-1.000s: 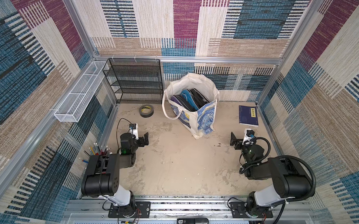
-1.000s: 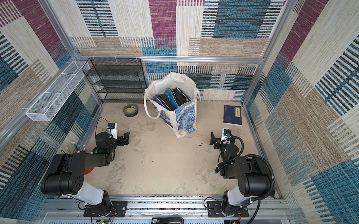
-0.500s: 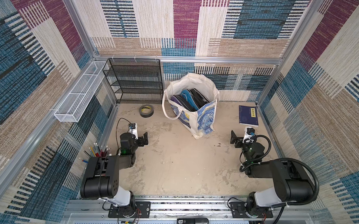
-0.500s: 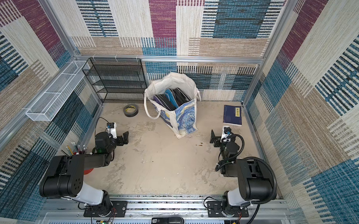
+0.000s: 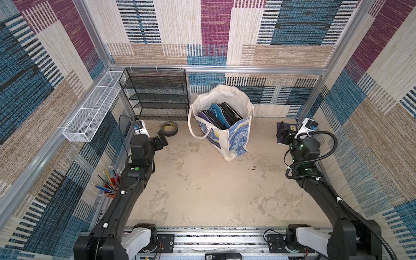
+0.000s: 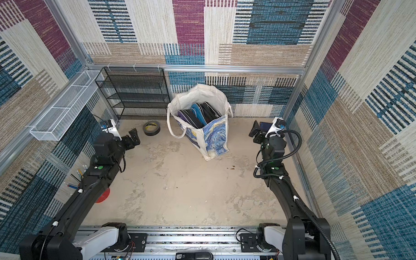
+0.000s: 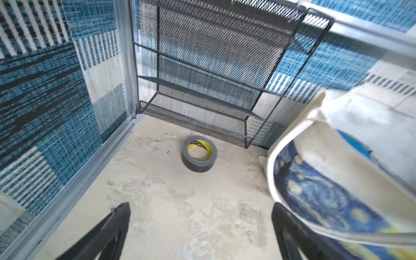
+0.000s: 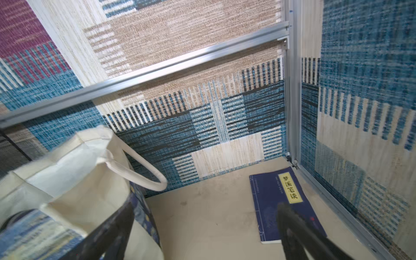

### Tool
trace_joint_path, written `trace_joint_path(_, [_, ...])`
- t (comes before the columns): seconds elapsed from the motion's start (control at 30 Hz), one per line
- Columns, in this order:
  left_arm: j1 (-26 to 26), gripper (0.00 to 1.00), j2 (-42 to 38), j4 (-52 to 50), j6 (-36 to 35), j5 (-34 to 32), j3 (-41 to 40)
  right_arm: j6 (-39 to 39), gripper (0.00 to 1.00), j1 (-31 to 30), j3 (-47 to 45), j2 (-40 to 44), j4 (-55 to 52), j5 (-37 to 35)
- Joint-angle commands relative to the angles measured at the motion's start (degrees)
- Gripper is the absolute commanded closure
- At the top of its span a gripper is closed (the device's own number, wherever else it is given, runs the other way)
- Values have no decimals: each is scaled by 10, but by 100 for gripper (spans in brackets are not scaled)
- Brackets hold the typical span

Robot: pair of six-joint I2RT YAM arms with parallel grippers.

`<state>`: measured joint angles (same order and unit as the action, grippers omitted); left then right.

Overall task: Remove the ping pong set from the canvas bag
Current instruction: Move the canvas bag to the center of the board.

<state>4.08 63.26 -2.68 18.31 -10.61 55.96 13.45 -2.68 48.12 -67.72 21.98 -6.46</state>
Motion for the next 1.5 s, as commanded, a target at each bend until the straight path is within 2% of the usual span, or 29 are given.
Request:
trace_joint_path(0.0, [12,1,2,-171,45,76,82,5,1,-23,80,2,-130,26])
trace_joint_path(0.07, [10,1,-12,-60,37,217,24,2,1,-32,128,-15,-173,46])
trace_joint_path(0.1, [-4,1,-11,3,87,236,-16,0,1,-34,158,-28,-198,69])
trace_joint_path(0.13, [-13,1,-1,-2,148,223,-17,-3,1,-38,186,-40,-221,85])
trace_joint_path(0.17, [-14,6,15,-25,166,224,1,-8,1,-44,221,-58,-251,91])
trace_joint_path(0.2, [-1,7,39,-53,151,223,34,-17,1,-51,260,-80,-287,95])
trace_joint_path(0.27, [36,5,79,-133,126,165,100,-30,1,-66,330,-119,-347,85])
trace_joint_path(0.33, [55,2,113,-163,132,147,153,-38,1,-72,401,-163,-406,92])
trace_joint_path(0.47, [60,1,176,-172,199,185,232,-25,1,-75,541,-256,-517,114])
trace_joint_path(0.6, [71,1,256,-154,260,242,288,-20,1,-94,632,-324,-581,104])
trace_joint_path(0.73, [90,1,319,-111,304,291,316,-14,1,-105,682,-368,-615,117])
trace_joint_path(0.83, [114,1,339,-93,304,269,328,-12,0,-113,693,-382,-622,118])
trace_joint_path(1.03, [127,2,395,-80,326,266,363,-9,2,-116,694,-408,-635,115])
trace_joint_path(1.13, [132,9,425,-83,329,269,385,-6,2,-117,697,-420,-643,114])
trace_joint_path(1.23, [138,29,451,-83,332,278,403,-5,6,-119,702,-432,-649,105])
trace_joint_path(1.27, [140,42,457,-83,332,281,407,-5,8,-119,705,-437,-651,102])
trace_joint_path(1.3, [141,61,462,-82,333,284,410,-5,16,-119,707,-442,-653,104])
trace_joint_path(1.33, [142,89,467,-83,333,290,413,-5,29,-119,710,-448,-657,107])
trace_joint_path(1.37, [141,100,470,-84,336,299,414,-5,48,-119,711,-451,-660,115])
trace_joint_path(1.47, [142,100,458,-64,340,307,391,-4,95,-119,694,-452,-660,130])
